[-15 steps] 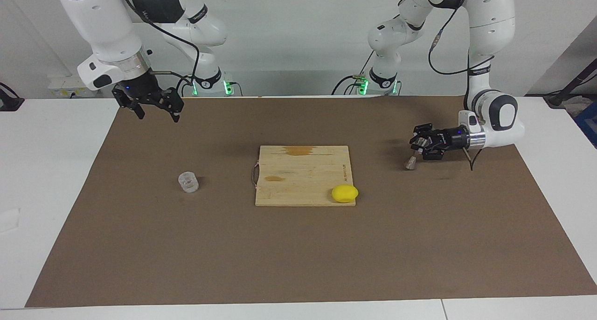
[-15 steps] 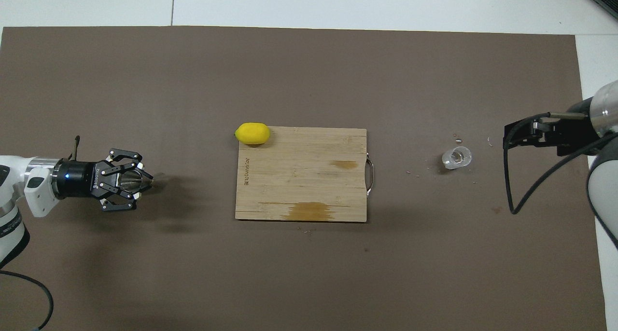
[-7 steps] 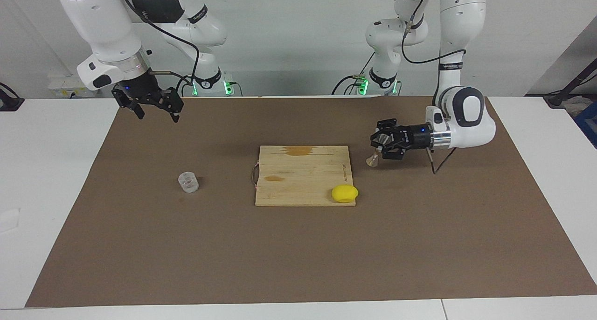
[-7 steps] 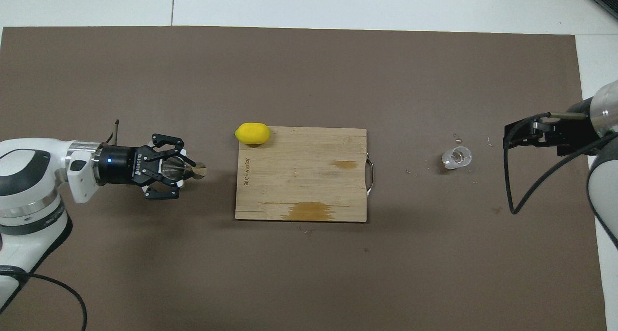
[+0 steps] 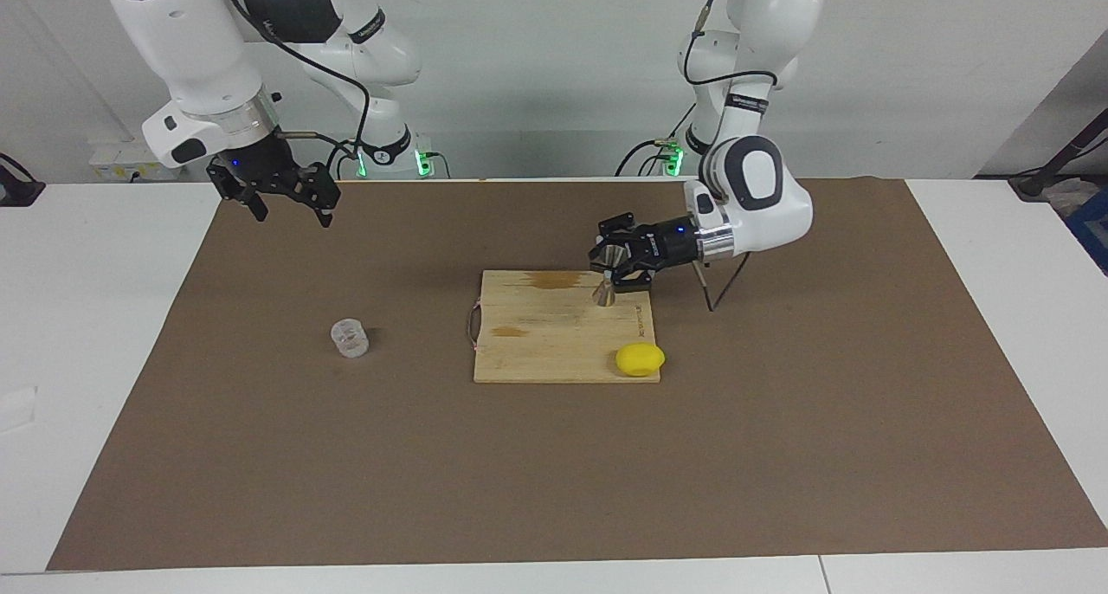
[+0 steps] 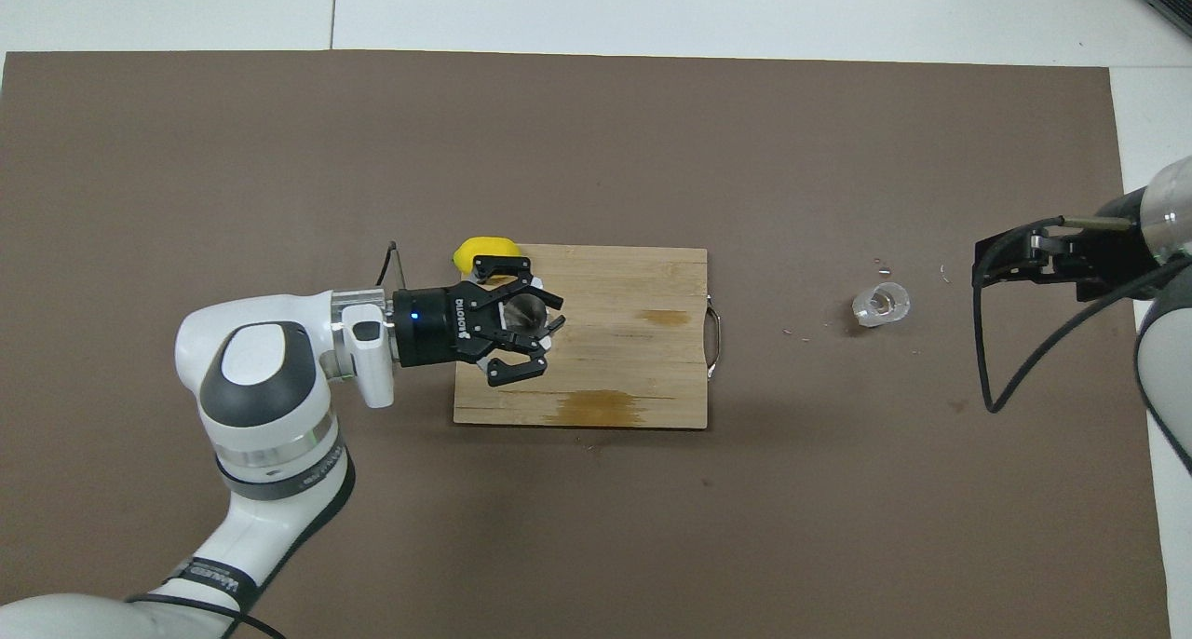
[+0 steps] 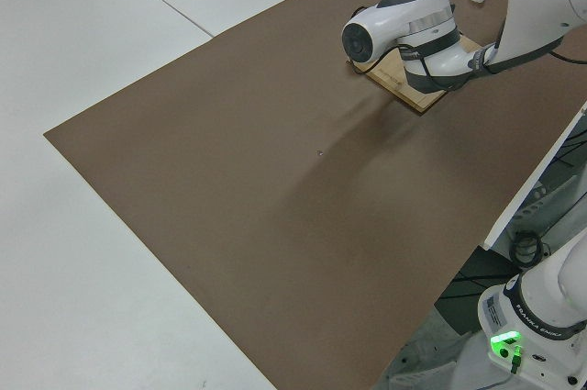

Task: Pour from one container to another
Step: 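Carry the metal cup with the left gripper onto the cutting board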

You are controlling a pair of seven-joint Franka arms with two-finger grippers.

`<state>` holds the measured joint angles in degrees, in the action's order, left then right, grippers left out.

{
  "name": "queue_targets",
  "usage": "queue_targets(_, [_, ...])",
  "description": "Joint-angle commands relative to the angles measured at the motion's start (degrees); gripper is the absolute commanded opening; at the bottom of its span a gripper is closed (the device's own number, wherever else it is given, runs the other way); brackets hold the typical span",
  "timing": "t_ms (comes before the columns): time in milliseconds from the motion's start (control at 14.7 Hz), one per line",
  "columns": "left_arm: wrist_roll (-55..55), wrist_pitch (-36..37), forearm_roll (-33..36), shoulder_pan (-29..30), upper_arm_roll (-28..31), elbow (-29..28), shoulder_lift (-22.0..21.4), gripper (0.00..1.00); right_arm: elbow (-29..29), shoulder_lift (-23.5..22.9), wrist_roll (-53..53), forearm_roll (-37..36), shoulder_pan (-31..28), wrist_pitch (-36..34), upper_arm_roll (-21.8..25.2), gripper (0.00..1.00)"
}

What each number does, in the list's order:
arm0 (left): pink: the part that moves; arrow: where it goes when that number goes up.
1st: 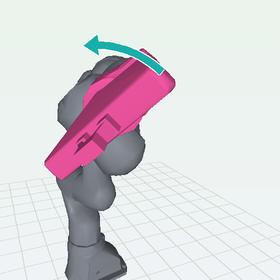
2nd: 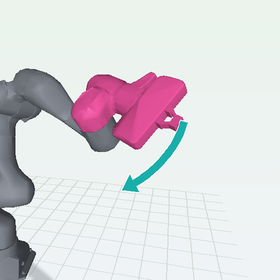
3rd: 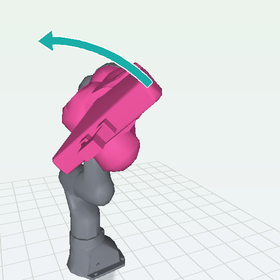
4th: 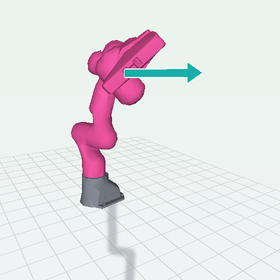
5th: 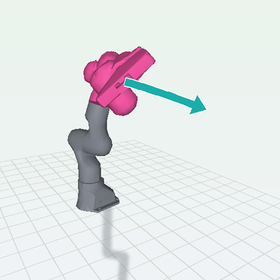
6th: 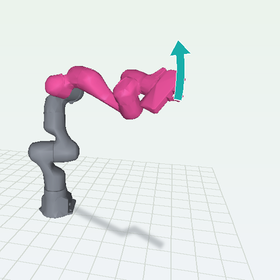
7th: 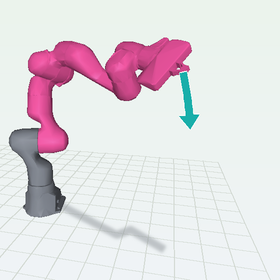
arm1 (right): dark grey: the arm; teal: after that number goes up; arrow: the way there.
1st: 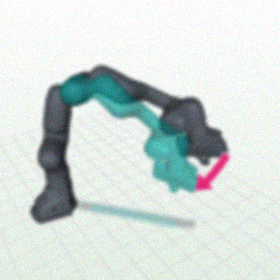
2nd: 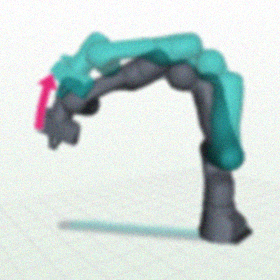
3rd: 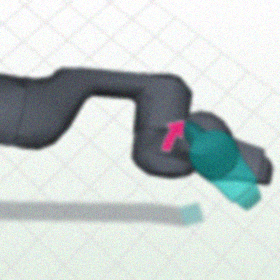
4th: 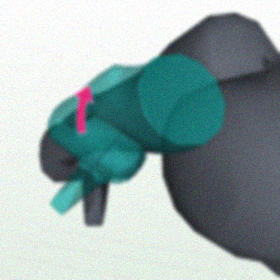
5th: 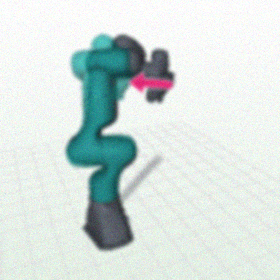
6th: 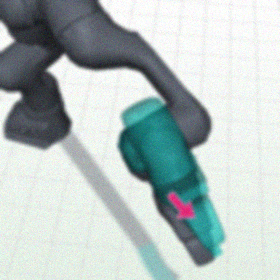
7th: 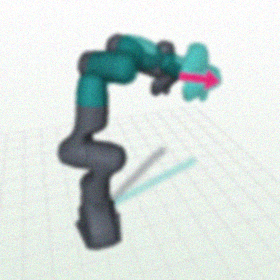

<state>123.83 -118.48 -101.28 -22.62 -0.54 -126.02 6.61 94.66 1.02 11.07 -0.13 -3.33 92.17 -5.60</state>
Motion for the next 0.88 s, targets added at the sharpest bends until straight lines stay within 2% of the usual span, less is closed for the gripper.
queue_targets(0, [0.5,-8.0,-8.7,-7.1,1.2,0.0,-0.1,0.14,1.1,1.2,-1.1,1.4,-1.4,0.0,0.1,1.00])
queue_targets(204, [4.8,-11.8,-14.6,-11.2,1.2,4.8,4.3,0.13,1.2,1.2,-0.7,1.4,-1.4,0.7,0.1,1.00])
queue_targets(407, [7.7,-15.8,-16.8,-13.1,0.8,10.0,8.4,0.13,3.2,1.6,-0.4,1.4,-1.3,5.0,0.1,1.00])
queue_targets(543, [8.0,-16.3,-18.3,-14.1,0.4,10.6,10.6,0.13,4.7,2.1,0.4,1.4,-1.3,5.3,0.1,1.00])
queue_targets(814, [10.8,-17.5,-18.5,-14.0,0.4,11.1,11.9,0.14,6.2,2.2,11.6,1.4,-1.4,7.1,0.1,1.00])
